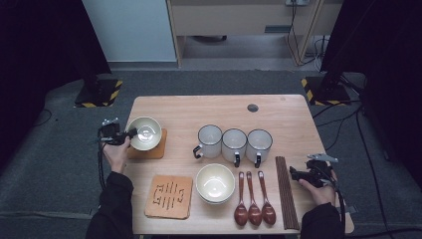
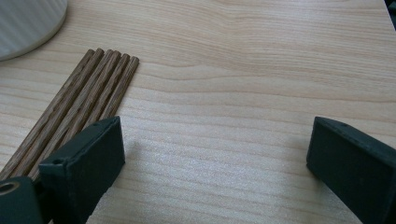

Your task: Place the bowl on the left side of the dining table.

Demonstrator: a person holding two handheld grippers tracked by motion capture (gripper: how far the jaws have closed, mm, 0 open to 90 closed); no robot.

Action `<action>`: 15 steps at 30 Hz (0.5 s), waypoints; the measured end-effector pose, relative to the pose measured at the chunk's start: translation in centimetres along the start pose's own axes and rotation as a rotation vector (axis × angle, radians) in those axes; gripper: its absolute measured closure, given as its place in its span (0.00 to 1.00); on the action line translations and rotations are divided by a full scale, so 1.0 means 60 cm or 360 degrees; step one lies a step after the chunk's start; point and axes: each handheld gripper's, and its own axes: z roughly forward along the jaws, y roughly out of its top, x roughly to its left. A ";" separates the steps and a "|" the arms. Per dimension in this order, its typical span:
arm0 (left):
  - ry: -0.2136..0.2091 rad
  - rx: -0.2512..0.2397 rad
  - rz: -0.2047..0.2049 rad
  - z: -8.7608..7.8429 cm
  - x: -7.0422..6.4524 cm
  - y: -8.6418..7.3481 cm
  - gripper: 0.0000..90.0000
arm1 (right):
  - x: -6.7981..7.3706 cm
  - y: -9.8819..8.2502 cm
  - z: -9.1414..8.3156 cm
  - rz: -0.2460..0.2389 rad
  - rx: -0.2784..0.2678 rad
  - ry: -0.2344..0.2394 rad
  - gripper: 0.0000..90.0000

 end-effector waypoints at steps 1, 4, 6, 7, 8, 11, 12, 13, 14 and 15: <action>0.0005 0.0010 -0.0011 0.002 0.004 -0.002 0.89 | 0.000 0.000 0.000 0.0000 0.0000 0.0000 0.05; 0.0014 0.0019 -0.0025 0.005 0.008 -0.004 0.89 | 0.000 0.000 0.000 0.0000 0.0000 0.0000 0.05; 0.0023 0.0040 -0.0032 0.007 0.012 -0.007 0.89 | 0.000 0.000 0.000 0.0000 0.0000 0.0000 0.05; 0.0033 0.0064 -0.0022 0.010 0.014 -0.011 0.89 | 0.000 0.000 0.000 0.0000 0.0000 -0.0001 0.05; 0.0033 0.0064 -0.0022 0.010 0.014 -0.011 0.89 | 0.000 0.000 0.000 0.0000 0.0000 -0.0001 0.05; 0.0036 0.0080 -0.0028 0.015 0.014 -0.013 0.89 | 0.000 0.000 0.000 0.0000 0.0000 -0.0001 0.05; 0.0036 0.0080 -0.0028 0.015 0.014 -0.013 0.89 | 0.000 0.000 0.000 0.0000 0.0000 -0.0001 0.05; 0.0036 0.0084 -0.0023 0.014 0.013 -0.013 0.89 | 0.000 0.000 0.000 0.0000 0.0000 -0.0001 0.05; 0.0037 0.0086 -0.0020 0.015 0.012 -0.013 0.89 | 0.000 0.000 0.000 0.0000 0.0000 -0.0001 0.05; 0.0039 0.0097 -0.0020 0.016 0.013 -0.014 0.89 | 0.000 0.000 0.000 0.0000 0.0000 -0.0001 0.05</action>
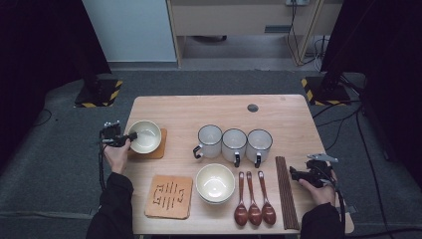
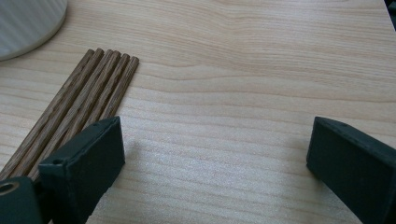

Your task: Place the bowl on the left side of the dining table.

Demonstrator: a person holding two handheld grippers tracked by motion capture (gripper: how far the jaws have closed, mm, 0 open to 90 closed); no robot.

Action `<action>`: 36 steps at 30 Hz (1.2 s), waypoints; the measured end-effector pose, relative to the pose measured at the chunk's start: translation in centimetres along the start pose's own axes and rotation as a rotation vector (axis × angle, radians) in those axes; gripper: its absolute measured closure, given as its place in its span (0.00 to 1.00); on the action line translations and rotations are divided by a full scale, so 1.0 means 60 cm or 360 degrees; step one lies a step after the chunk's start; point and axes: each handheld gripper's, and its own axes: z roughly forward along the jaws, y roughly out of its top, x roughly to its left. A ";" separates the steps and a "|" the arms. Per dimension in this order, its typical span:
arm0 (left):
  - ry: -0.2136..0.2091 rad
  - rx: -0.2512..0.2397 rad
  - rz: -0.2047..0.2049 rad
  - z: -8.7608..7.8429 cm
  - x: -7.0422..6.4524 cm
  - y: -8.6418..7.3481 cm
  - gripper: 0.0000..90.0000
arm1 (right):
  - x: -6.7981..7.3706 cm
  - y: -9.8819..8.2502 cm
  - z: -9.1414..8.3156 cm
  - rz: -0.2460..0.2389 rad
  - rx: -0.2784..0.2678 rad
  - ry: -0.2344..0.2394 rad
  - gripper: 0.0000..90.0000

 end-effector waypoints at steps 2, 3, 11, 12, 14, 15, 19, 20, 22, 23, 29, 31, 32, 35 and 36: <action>0.0009 0.0008 0.0000 0.002 0.001 -0.001 0.89 | 0.000 0.000 0.000 0.0002 0.0001 0.0000 0.05; 0.0009 0.0008 0.0000 0.002 0.001 -0.001 0.89 | 0.000 0.000 0.000 0.0002 0.0001 0.0000 0.05; -0.0008 0.0000 -0.0024 0.003 0.008 -0.002 0.89 | 0.000 0.000 0.000 0.0000 0.0000 0.0000 0.05; -0.0021 -0.0011 -0.0020 0.004 0.009 -0.003 0.88 | 0.000 0.000 0.000 0.0000 0.0000 -0.0001 0.05; -0.0028 -0.0011 -0.0012 0.004 0.011 -0.003 0.88 | 0.000 0.000 0.000 0.0000 0.0000 0.0000 0.05; -0.0032 -0.0014 -0.0011 0.004 0.011 -0.003 0.88 | 0.000 0.000 0.000 0.0000 0.0000 0.0000 0.05; -0.0043 -0.0089 0.0016 0.005 0.015 -0.005 0.84 | 0.000 0.000 0.000 -0.0001 0.0000 0.0000 0.05; -0.0016 -0.0093 0.0045 0.007 0.013 -0.004 0.80 | 0.000 0.000 0.000 0.0000 0.0000 -0.0001 0.05; 0.0032 -0.0076 0.0081 0.010 0.011 -0.005 0.78 | 0.000 0.000 0.000 0.0000 0.0000 0.0000 0.05; 0.0069 -0.0065 0.0114 0.011 0.011 -0.007 0.80 | 0.000 0.000 0.000 0.0000 0.0000 0.0000 0.05; 0.0041 -0.0105 0.0028 0.007 0.019 -0.007 0.89 | 0.000 0.000 0.000 0.0000 0.0000 -0.0001 0.05; 0.0025 -0.0110 0.0022 0.006 0.018 -0.006 0.89 | 0.000 0.000 0.000 0.0003 0.0001 -0.0001 0.05; 0.0028 -0.0098 0.0035 0.007 0.014 -0.006 0.89 | 0.000 0.000 0.000 0.0002 0.0001 -0.0002 0.05; 0.0039 -0.0093 0.0040 0.009 0.013 -0.007 0.90 | 0.000 0.000 0.000 0.0002 0.0001 -0.0002 0.05; 0.0037 -0.0093 0.0042 0.010 0.012 -0.007 0.90 | 0.000 0.000 0.000 0.0002 0.0001 -0.0002 0.05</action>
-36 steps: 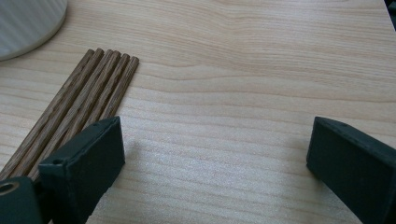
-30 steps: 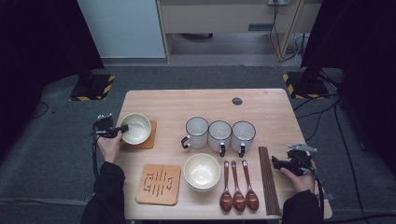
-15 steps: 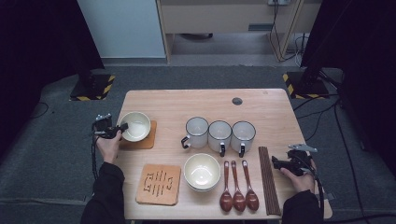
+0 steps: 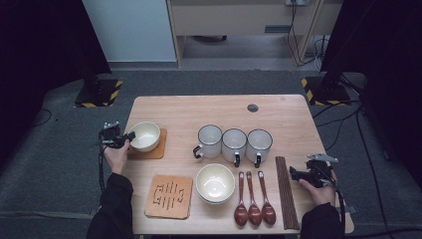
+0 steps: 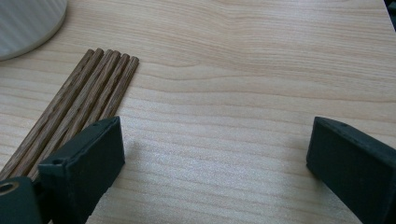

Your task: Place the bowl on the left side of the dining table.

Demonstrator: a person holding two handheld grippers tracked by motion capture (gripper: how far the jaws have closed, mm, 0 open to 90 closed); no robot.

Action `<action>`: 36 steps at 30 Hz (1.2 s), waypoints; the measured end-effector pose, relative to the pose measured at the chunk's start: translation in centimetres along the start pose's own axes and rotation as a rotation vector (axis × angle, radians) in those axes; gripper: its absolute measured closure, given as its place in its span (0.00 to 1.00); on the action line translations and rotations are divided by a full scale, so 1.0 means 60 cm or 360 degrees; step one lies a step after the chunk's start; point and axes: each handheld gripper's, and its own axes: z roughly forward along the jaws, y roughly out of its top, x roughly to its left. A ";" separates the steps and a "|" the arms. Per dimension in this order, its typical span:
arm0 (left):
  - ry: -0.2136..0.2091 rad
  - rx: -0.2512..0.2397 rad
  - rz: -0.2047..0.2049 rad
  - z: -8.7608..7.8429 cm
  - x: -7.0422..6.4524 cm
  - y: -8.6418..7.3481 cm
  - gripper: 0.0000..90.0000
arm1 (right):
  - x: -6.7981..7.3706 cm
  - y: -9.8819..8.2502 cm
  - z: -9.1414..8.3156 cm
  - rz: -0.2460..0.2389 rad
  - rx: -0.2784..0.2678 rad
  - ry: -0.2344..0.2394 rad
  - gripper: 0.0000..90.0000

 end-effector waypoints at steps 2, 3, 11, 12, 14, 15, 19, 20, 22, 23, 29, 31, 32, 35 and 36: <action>0.0012 -0.0006 0.0016 0.000 -0.003 0.000 0.90 | 0.000 0.000 0.000 0.0001 0.0001 0.0001 0.05; 0.0012 -0.0006 0.0016 0.000 -0.003 0.000 0.91 | 0.000 0.000 0.000 0.0001 0.0001 0.0001 0.05; 0.0003 -0.0001 0.0029 0.001 -0.004 0.000 0.91 | 0.000 0.000 0.000 0.0001 0.0000 0.0000 0.05; 0.0006 0.0006 0.0054 0.000 -0.004 0.000 0.91 | 0.000 0.000 0.000 0.0000 0.0000 0.0000 0.05; -0.0001 0.0011 0.0061 -0.001 -0.003 0.000 0.91 | 0.000 0.000 0.000 0.0001 0.0000 0.0000 0.05; -0.0001 0.0011 0.0061 -0.001 -0.003 0.000 0.91 | 0.000 0.000 0.000 0.0001 0.0000 0.0000 0.05; -0.0017 0.0016 0.0057 -0.002 -0.001 0.000 0.91 | 0.000 0.000 0.000 0.0001 0.0000 0.0000 0.05; -0.0020 0.0011 0.0060 -0.003 0.000 0.001 0.90 | 0.001 0.000 0.000 0.0004 0.0002 0.0000 0.05; -0.0043 -0.0052 0.0033 -0.009 0.000 0.004 0.87 | 0.001 0.000 -0.001 0.0004 0.0005 0.0000 0.05; -0.0043 -0.0052 0.0033 -0.009 0.000 0.004 0.86 | 0.001 0.000 -0.001 0.0004 0.0005 0.0000 0.05; -0.0020 -0.0087 0.0075 -0.023 -0.008 0.012 0.82 | 0.002 0.000 0.000 0.0003 0.0005 -0.0003 0.04; -0.0002 -0.0089 0.0082 -0.030 -0.011 0.014 0.82 | 0.002 0.000 0.000 -0.0001 0.0004 -0.0001 0.03; 0.0007 -0.0092 0.0093 -0.033 -0.014 0.015 0.82 | 0.002 0.000 0.000 -0.0002 0.0009 0.0004 0.03; 0.0039 -0.0090 0.0122 -0.041 -0.019 0.018 0.81 | 0.002 0.000 0.000 -0.0003 0.0007 0.0004 0.03; 0.0049 -0.0126 0.0137 -0.050 -0.025 0.019 0.81 | 0.002 0.000 0.000 -0.0002 0.0007 0.0004 0.03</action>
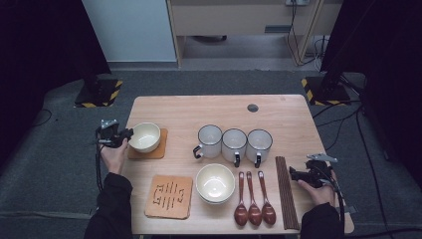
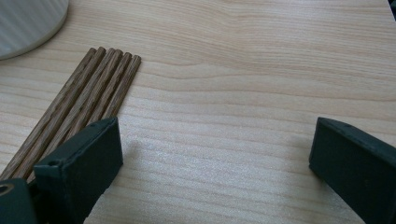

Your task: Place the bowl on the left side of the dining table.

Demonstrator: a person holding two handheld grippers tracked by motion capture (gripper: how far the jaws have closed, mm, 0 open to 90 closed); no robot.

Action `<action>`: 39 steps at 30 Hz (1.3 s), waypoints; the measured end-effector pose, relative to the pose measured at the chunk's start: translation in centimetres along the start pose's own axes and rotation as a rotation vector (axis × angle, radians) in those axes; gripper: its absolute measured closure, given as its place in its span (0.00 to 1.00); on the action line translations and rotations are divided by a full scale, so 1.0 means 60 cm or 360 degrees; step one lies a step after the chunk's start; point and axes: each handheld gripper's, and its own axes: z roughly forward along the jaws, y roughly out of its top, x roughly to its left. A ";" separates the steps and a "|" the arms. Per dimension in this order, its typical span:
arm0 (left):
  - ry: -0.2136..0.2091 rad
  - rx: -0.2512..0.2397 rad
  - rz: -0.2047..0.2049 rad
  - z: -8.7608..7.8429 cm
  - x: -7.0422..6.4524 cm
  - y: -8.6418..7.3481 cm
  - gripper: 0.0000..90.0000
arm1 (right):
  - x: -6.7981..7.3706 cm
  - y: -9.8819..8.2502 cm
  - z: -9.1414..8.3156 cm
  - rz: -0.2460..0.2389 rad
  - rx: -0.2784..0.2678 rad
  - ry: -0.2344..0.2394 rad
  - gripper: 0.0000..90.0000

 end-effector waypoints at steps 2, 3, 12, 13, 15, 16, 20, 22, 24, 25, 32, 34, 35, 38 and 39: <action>-0.0032 -0.0028 -0.0012 -0.006 -0.004 0.003 0.81 | 0.000 0.000 0.000 0.0000 0.0000 0.0000 0.03; -0.0040 -0.0039 -0.0005 -0.011 -0.007 0.006 0.81 | 0.000 0.000 0.000 0.0000 0.0000 0.0000 0.03; -0.0142 -0.0089 0.0118 -0.050 -0.072 0.012 0.79 | -0.001 0.000 -0.006 0.0032 -0.0006 -0.0030 0.11; -0.0142 -0.0089 0.0118 -0.050 -0.072 0.012 0.79 | -0.001 0.000 -0.006 0.0032 -0.0006 -0.0030 0.11; -0.0157 -0.0092 0.0121 -0.056 -0.081 0.009 0.78 | -0.001 0.002 -0.009 0.0020 -0.0004 -0.0051 0.11; -0.0165 -0.0091 0.0121 -0.059 -0.085 0.007 0.77 | -0.001 0.004 -0.015 0.0042 -0.0024 -0.0039 0.12; -0.0208 -0.0072 0.0128 -0.068 -0.102 -0.005 0.76 | 0.001 0.008 -0.027 0.0031 -0.0067 -0.0048 0.12; -0.0214 -0.0053 0.0156 -0.075 -0.113 -0.013 0.75 | 0.002 0.009 -0.032 0.0031 -0.0069 -0.0052 0.12; -0.0220 -0.0063 0.0165 -0.079 -0.120 -0.017 0.73 | 0.001 0.011 -0.037 0.0027 -0.0084 -0.0054 0.12; -0.0220 -0.0063 0.0165 -0.079 -0.120 -0.017 0.72 | 0.001 0.011 -0.037 0.0027 -0.0084 -0.0054 0.12; -0.0257 -0.0053 0.0227 -0.089 -0.144 -0.028 0.66 | 0.026 0.019 -0.068 -0.0004 -0.0178 -0.0017 0.15; -0.0268 -0.0057 0.0244 -0.096 -0.153 -0.034 0.64 | 0.034 0.021 -0.075 -0.0021 -0.0186 0.0004 0.16; -0.0268 -0.0057 0.0244 -0.096 -0.153 -0.034 0.63 | 0.038 0.022 -0.078 -0.0026 -0.0194 0.0007 0.16; -0.0284 -0.0062 0.0262 -0.103 -0.162 -0.041 0.59 | 0.048 0.023 -0.088 -0.0042 -0.0203 0.0021 0.18; -0.0286 -0.0064 0.0268 -0.105 -0.165 -0.043 0.59 | 0.048 0.023 -0.088 -0.0042 -0.0203 0.0021 0.18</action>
